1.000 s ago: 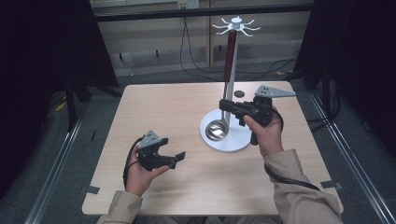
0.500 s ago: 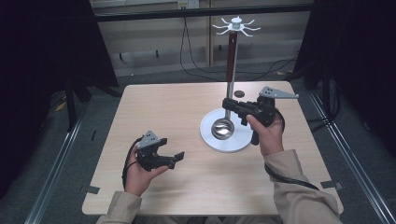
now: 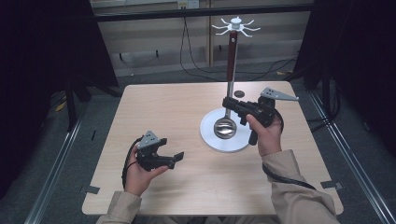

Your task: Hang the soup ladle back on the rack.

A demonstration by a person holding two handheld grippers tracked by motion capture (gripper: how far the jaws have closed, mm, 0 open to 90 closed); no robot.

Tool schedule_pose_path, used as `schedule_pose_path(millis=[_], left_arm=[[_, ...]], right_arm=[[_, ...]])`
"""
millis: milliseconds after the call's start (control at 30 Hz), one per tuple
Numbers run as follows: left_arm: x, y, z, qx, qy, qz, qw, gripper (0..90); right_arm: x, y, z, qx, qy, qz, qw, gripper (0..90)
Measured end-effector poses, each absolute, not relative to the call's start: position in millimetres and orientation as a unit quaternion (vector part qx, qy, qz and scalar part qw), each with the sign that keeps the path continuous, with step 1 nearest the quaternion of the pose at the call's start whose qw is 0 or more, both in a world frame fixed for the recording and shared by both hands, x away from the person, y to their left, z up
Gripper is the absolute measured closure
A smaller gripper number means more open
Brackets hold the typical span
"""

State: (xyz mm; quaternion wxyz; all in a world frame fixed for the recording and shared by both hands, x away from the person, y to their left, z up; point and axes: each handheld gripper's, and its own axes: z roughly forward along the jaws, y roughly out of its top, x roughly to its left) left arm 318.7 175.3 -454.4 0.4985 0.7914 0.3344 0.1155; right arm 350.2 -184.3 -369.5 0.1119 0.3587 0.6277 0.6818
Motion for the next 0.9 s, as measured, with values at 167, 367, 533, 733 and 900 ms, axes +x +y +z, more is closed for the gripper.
schedule_pose_path(millis=[167,367,533,733,900], left_arm=[[318.7,174.9,-454.5,0.792,0.334,0.114,0.498,8.8],[318.4,175.9,-454.1,0.794,0.331,0.115,0.498,8.8],[318.3,177.1,-453.5,0.791,0.333,0.114,0.5,8.9],[318.7,177.2,-453.9,0.792,0.333,0.114,0.499,9.1],[318.5,178.1,-454.9,0.793,0.335,0.114,0.496,9.0]], right_arm=[[350.8,-179.1,-366.2,0.355,0.628,0.682,0.121,65.7],[353.9,-173.2,-362.6,0.353,0.632,0.679,0.127,57.7],[356.7,-171.6,-362.1,0.356,0.631,0.676,0.135,49.1],[358.0,-173.2,-361.9,0.361,0.631,0.671,0.146,40.2],[358.3,-175.4,-362.0,0.367,0.631,0.666,0.153,32.4]])
